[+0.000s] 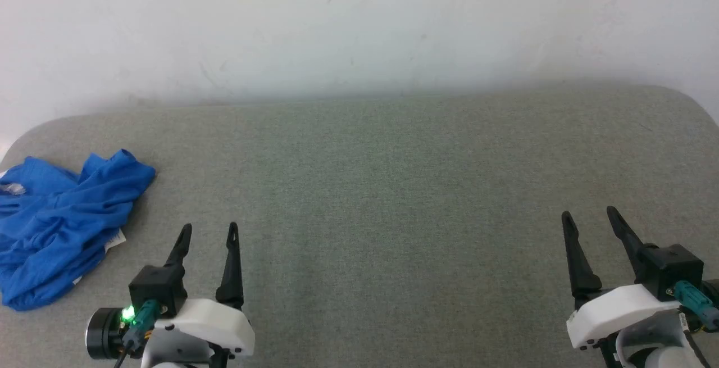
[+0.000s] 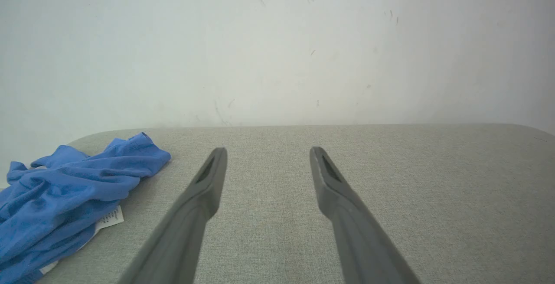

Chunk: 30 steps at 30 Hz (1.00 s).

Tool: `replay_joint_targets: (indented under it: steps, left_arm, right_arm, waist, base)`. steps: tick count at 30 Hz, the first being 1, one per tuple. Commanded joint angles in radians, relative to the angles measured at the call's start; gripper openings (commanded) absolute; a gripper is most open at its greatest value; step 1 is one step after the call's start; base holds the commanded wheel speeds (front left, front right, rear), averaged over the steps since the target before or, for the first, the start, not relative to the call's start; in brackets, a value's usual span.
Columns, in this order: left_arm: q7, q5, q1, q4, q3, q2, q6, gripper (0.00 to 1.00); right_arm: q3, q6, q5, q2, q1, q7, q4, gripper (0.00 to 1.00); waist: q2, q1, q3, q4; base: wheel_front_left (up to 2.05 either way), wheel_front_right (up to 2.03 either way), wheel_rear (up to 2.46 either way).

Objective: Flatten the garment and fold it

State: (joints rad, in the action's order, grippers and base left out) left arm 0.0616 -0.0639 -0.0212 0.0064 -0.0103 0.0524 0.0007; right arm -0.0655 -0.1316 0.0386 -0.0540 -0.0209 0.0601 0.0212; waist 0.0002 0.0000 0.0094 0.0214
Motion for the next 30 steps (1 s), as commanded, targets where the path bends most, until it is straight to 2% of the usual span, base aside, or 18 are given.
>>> replay_joint_targets:
  steps: [1,12,30]
  left_arm:
    - [0.010,-0.015,-0.014,0.001,-0.007,-0.001,-0.004,1.00]
    - [0.031,-0.040,-0.023,0.002,-0.012,-0.001,-0.001,1.00]
    - [0.069,-0.089,-0.039,0.005,-0.019,-0.001,0.003,1.00]
  right_arm:
    - [-0.007,0.000,0.007,0.001,-0.007,0.012,0.004,1.00]
    - [-0.006,0.000,0.003,0.001,-0.009,0.033,0.012,1.00]
    - [0.014,0.000,-0.003,0.002,-0.004,0.070,0.034,1.00]
  waist:
    - [-0.0002,0.0000,0.001,0.009]
    - [-0.0002,0.0000,0.003,0.059]
    - [-0.0002,0.0000,0.010,0.196]
  base:
    - [0.00,0.00,0.00]
    - [0.00,0.00,0.00]
    - [0.00,0.00,0.00]
